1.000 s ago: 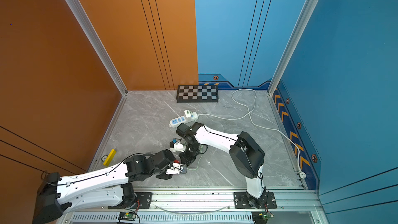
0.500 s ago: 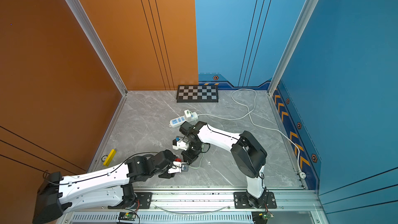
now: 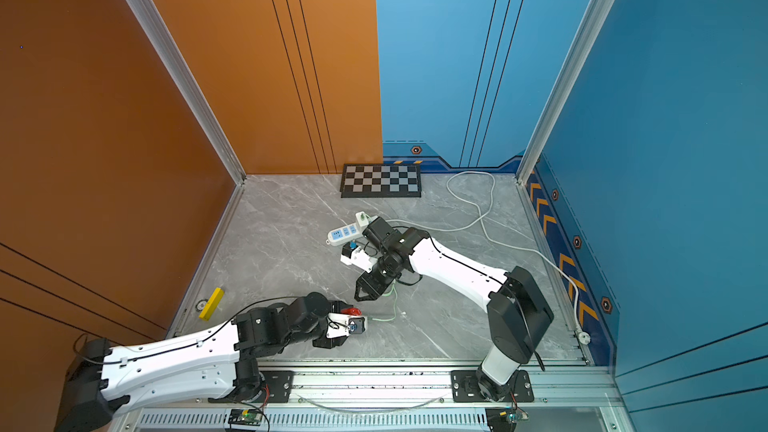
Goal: Charge the electric shaver
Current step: Insert the charging cable into the electric shaver, then place the electric shaver at the center of the board.
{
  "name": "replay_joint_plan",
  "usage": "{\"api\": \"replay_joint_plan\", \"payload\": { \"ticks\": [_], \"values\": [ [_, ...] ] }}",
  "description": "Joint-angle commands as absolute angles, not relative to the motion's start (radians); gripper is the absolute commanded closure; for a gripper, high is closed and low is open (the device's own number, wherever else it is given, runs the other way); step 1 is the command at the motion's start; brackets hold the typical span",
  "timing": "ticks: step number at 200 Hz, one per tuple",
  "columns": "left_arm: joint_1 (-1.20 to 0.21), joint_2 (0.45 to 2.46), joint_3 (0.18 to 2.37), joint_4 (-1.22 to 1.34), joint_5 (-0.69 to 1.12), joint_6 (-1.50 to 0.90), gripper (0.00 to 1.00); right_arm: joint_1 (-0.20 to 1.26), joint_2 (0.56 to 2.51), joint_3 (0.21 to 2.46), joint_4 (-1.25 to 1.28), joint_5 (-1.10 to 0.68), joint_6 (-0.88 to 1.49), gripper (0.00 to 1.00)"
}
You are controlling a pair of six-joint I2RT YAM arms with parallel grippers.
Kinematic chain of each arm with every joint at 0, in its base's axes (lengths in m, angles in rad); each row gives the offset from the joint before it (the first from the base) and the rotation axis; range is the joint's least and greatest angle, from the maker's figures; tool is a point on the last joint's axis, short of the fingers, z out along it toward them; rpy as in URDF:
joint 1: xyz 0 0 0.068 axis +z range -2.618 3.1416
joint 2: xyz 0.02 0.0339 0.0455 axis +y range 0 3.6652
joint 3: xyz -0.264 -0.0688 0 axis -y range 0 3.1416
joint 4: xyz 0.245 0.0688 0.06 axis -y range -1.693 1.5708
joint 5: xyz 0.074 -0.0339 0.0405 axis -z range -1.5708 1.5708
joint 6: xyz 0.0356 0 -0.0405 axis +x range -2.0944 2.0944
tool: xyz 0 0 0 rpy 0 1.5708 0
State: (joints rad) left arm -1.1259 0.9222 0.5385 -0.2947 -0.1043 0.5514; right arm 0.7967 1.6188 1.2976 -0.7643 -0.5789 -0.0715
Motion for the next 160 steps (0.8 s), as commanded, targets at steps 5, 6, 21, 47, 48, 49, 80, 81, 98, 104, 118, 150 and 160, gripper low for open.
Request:
{"api": "replay_joint_plan", "payload": {
  "ticks": [5,6,21,47,48,49,80,81,98,104,118,150,160],
  "values": [
    [-1.100,0.906,0.499,-0.251,-0.073,0.507,1.00,0.751,1.523,1.249,-0.729,-0.530,-0.044,0.57],
    [-1.098,0.906,0.498,-0.251,-0.074,0.506,1.00,0.748,1.520,1.247,-0.727,-0.527,-0.042,0.57],
    [-1.069,0.928,0.495,-0.261,-0.095,0.488,1.00,0.709,1.478,1.206,-0.690,-0.442,0.007,0.55],
    [-0.985,0.975,0.499,-0.239,-0.111,0.450,1.00,0.632,1.410,1.093,-0.545,-0.308,0.107,0.47],
    [-0.978,0.976,0.499,-0.239,-0.109,0.447,1.00,0.629,1.408,1.089,-0.540,-0.306,0.110,0.46],
    [-0.973,0.979,0.500,-0.237,-0.107,0.444,1.00,0.627,1.406,1.084,-0.534,-0.302,0.113,0.46],
    [-0.847,1.073,0.555,-0.260,0.028,0.368,1.00,0.542,1.342,0.957,-0.385,-0.150,0.226,0.33],
    [-0.844,1.077,0.556,-0.261,0.030,0.367,1.00,0.539,1.340,0.952,-0.380,-0.145,0.229,0.32],
    [-0.822,1.142,0.595,-0.273,0.043,0.335,1.00,0.486,1.306,0.889,-0.315,-0.067,0.277,0.30],
    [-0.818,1.164,0.607,-0.273,0.053,0.329,1.00,0.467,1.295,0.865,-0.284,-0.028,0.293,0.29],
    [-0.815,1.222,0.640,-0.280,0.042,0.326,1.00,0.424,1.275,0.822,-0.224,0.019,0.318,0.28],
    [-0.774,1.362,0.756,-0.336,0.060,0.246,1.00,0.380,1.237,0.775,-0.162,0.103,0.331,0.25],
    [-0.760,1.413,0.798,-0.376,0.085,0.220,1.00,0.367,1.223,0.761,-0.152,0.109,0.334,0.24]
  ]
}}
